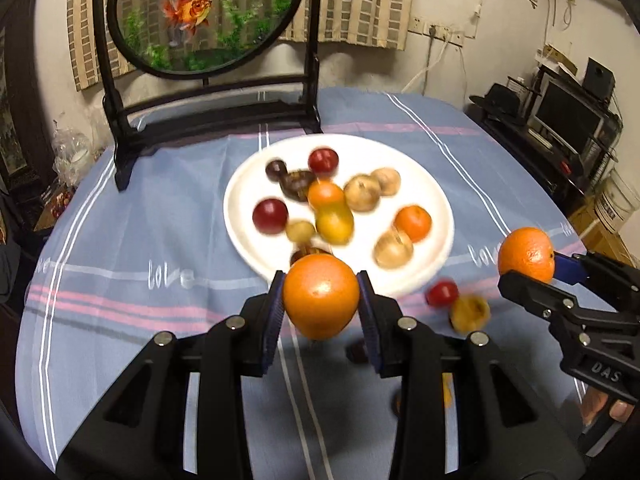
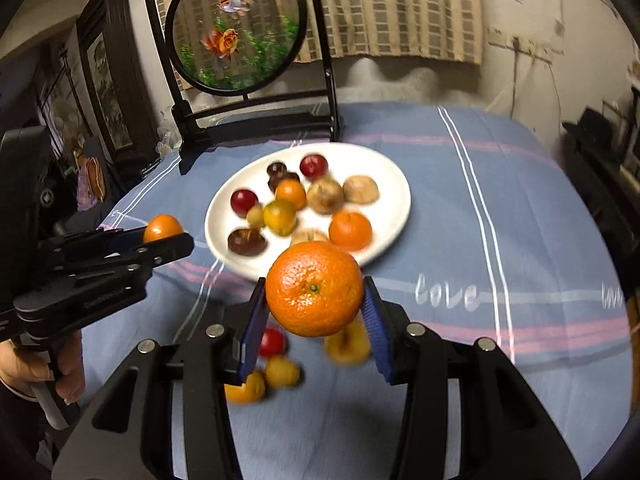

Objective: Organize fruits
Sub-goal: 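Carry the orange tomato and large orange onto the white plate and open both tools, then move both open tools back to the fruit beside the plate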

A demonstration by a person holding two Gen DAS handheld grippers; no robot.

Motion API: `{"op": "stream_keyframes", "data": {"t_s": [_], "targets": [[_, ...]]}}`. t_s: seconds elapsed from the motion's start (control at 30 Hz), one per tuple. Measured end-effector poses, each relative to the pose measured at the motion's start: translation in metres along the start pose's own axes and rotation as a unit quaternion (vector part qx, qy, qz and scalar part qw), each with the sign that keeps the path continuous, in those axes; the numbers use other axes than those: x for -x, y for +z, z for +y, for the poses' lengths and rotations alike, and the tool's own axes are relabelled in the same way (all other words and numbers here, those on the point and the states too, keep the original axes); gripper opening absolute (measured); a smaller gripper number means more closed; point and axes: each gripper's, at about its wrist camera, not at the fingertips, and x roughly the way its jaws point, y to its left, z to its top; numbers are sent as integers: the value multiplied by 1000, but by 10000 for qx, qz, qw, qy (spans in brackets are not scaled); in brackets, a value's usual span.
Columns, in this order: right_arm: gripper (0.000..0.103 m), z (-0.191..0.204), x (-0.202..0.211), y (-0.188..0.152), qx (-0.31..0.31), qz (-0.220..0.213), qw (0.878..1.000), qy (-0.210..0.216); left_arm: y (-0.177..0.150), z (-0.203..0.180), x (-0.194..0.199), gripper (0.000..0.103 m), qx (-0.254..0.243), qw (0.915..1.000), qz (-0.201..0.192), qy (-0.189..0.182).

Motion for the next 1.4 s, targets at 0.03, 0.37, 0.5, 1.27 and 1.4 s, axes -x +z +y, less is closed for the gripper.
{"op": "stream_keyframes", "data": {"t_s": [0.03, 0.37, 0.5, 1.27, 1.4], "targets": [[46, 0, -5, 7, 32, -10, 10000, 2, 7, 1, -6, 36, -8, 10000, 17, -17], [47, -26, -115, 96, -677, 392, 9969, 125, 61, 24, -92, 36, 553, 9973, 415, -239], [47, -29, -153, 111, -620, 617, 9961, -98, 65, 31, -115, 36, 642, 9964, 529, -140], [65, -55, -54, 47, -1286, 357, 9897, 510, 31, 22, -26, 80, 441, 9990, -12, 57], [65, -57, -23, 13, -1441, 247, 9887, 331, 1, 7, -2, 84, 194, 9996, -138, 151]]}}
